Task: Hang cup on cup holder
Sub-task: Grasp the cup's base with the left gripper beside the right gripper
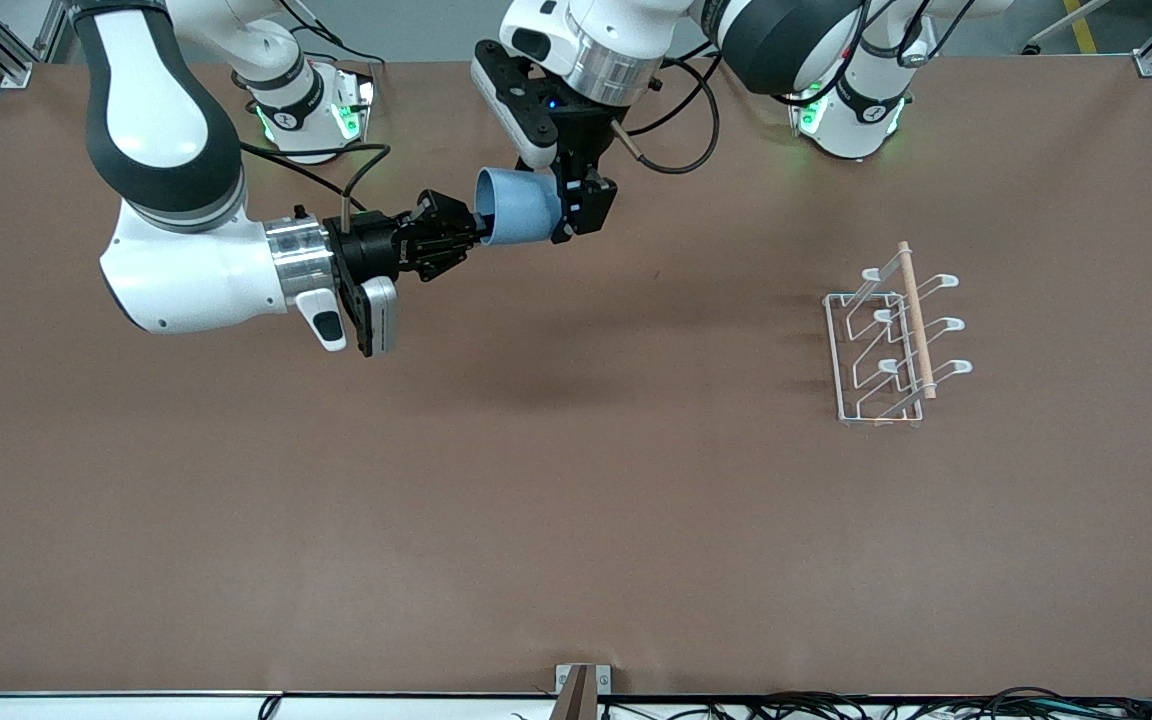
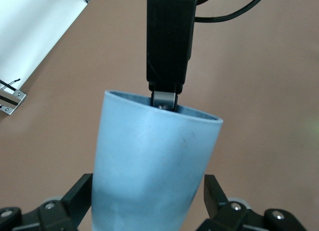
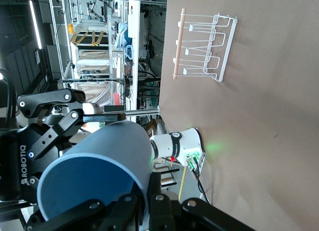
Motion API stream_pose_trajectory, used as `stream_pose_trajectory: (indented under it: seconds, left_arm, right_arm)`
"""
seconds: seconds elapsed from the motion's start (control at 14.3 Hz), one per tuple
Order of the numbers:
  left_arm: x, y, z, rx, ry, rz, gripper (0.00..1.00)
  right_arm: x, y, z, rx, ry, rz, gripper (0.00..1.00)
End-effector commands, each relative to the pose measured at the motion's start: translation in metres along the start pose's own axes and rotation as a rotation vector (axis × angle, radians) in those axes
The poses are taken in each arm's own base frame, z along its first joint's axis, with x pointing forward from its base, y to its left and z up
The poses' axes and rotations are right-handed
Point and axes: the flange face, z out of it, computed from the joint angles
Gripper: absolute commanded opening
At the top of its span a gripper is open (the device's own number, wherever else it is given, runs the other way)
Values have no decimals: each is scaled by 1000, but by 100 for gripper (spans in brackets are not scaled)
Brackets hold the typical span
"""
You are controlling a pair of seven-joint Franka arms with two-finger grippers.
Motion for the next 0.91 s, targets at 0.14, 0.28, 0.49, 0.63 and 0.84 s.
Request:
stream_pose_trajectory:
  seconds: [0.14, 0.28, 0.49, 0.63, 0.84]
  left_arm:
    - [4, -1, 3, 21, 11, 20, 59]
    - [4, -2, 2, 33, 9, 30, 36]
    - [3, -3, 2, 35, 9, 30, 29]
    - [2, -5, 2, 36, 3, 27, 29]
    - [-6, -16, 4, 43, -46, 12, 29]
  right_arm:
    - [1, -2, -2, 30, 1, -13, 8]
    - [1, -1, -3, 30, 2, -12, 9]
    - [1, -1, -6, 30, 6, -12, 100]
    - [1, 0, -11, 29, 15, -15, 100]
    - [1, 2, -15, 16, 20, -15, 100]
